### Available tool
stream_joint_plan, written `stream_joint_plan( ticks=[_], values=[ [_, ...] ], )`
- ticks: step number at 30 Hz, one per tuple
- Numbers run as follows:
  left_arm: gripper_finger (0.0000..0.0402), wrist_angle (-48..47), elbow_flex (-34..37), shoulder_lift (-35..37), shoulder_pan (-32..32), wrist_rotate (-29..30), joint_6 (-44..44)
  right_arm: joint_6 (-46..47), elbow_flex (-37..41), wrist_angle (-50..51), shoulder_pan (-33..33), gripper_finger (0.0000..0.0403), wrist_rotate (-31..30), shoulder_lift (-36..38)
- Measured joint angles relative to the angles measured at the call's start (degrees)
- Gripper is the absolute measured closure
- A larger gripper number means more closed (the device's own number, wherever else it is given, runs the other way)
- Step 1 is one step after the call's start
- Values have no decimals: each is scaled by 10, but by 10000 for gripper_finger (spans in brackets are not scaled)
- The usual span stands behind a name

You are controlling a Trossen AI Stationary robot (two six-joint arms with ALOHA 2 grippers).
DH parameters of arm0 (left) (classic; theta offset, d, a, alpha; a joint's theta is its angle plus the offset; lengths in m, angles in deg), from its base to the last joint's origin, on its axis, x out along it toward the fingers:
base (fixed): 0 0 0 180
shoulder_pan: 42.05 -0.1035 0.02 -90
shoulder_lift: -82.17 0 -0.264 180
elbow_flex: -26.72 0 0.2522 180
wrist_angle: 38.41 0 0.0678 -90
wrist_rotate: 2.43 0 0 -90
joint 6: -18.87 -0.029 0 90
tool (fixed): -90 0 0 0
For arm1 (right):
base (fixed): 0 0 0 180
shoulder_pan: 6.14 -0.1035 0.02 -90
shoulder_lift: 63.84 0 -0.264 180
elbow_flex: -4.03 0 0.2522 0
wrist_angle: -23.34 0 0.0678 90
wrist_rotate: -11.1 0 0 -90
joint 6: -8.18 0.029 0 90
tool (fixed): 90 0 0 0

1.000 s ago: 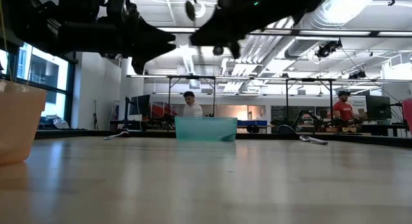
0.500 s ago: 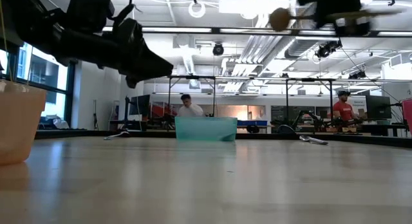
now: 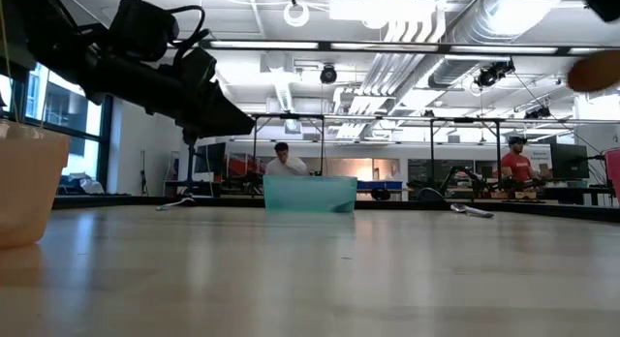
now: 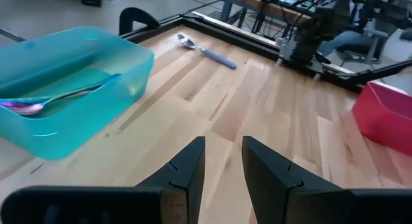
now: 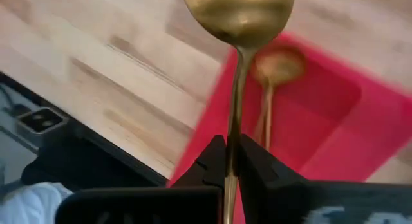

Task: Sort silverware by color (type)
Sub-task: Put the yellow spoon into the red bin

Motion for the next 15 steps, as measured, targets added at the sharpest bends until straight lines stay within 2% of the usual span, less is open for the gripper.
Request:
stream_joint_plan(
  ticks=[7,15],
  values=[
    [310,0,0,0,-15,0,0,125,85,-89,-72,403,-10,-11],
    [310,-7,0,0,-17,0,10,144,156,-178,-98,403,-21,-11]
  ],
)
